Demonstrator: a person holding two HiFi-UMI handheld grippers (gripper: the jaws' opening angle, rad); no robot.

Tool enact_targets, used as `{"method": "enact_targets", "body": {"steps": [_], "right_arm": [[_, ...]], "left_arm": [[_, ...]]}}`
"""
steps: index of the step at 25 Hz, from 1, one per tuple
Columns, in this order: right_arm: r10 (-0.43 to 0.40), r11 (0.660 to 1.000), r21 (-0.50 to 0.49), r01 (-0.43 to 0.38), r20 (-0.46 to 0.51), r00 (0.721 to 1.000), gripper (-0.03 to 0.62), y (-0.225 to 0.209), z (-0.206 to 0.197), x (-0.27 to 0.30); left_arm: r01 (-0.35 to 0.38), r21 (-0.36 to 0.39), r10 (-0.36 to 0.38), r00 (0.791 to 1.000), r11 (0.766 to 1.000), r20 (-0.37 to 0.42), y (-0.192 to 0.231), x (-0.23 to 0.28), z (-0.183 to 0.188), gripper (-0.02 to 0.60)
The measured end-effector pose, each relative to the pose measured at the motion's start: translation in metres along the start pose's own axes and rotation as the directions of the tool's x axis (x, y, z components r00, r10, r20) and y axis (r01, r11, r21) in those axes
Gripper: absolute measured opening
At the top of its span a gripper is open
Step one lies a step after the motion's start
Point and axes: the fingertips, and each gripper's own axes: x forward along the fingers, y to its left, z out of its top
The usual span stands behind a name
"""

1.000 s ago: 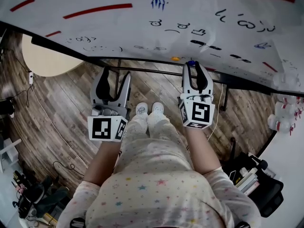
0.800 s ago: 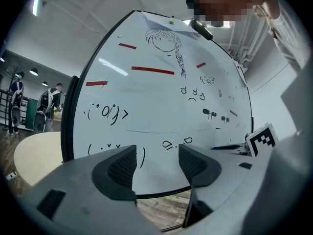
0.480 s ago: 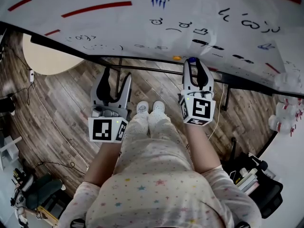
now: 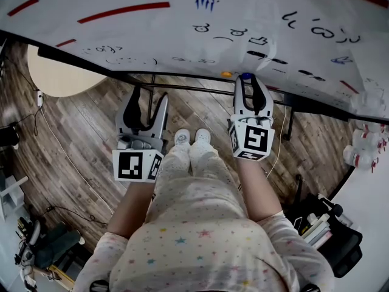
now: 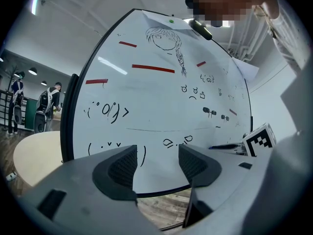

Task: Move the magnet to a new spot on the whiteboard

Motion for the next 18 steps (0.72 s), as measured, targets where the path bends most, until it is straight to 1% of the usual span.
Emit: {"method": "enact_targets", "body": {"steps": [10,18], "right_arm": [[-0.065,0.997,-0.035,0.066,0.013,0.998,0.123,-0.0008,-0.0001,0.0004],[-0.089,0.994,-0.058,0.09,0.027,0.996,0.124,-0.0007,-0.0007,0.0009]], "left_arm": [[0.005,-0.001,-0.005,1.0,1.0,0.002,0.0024,0.0008,0.0009,0.25],[-0.001,0.003,0.001,1.0,1.0,0.0,0.0059,-0.0001,0.0006,0.25]]}}
